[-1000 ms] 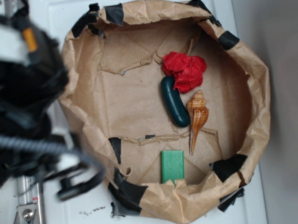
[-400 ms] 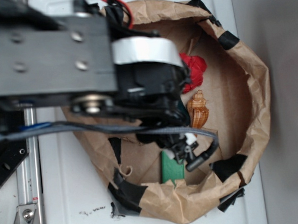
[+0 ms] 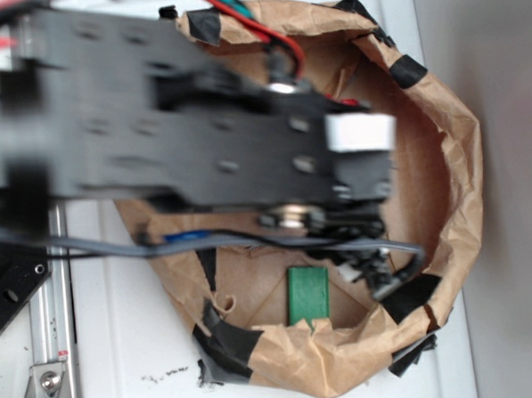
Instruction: Grab the shell.
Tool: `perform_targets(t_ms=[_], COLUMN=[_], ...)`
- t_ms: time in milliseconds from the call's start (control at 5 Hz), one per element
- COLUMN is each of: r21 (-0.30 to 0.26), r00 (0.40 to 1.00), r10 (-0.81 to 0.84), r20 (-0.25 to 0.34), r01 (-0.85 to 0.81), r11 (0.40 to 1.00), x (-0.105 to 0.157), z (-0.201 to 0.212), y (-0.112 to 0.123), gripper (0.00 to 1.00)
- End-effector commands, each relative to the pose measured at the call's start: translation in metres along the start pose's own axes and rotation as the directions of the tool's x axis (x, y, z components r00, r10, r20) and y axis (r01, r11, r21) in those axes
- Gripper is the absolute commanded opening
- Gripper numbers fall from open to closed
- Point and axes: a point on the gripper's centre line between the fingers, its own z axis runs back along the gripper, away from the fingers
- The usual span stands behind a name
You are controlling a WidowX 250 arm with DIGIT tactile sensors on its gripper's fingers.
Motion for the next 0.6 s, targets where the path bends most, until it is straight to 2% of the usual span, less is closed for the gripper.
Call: perform_targets(t_ms=[0,200,400], r21=[0.053,0.124,0.105], r00=[0.998,0.997,0.989], r10=[-0.047,-0.076,-0.128], r20=[0.029,-0.023,-0.072], r01=[0.046,0.078,0.135], r11=[0.998,0.989,0.985], x=[0.037,0.036,0.021], z=[-0.046,-0.082,-0.084], y=[-0.027,-0.011,-0.001], gripper=[1.0,0.83,0.0])
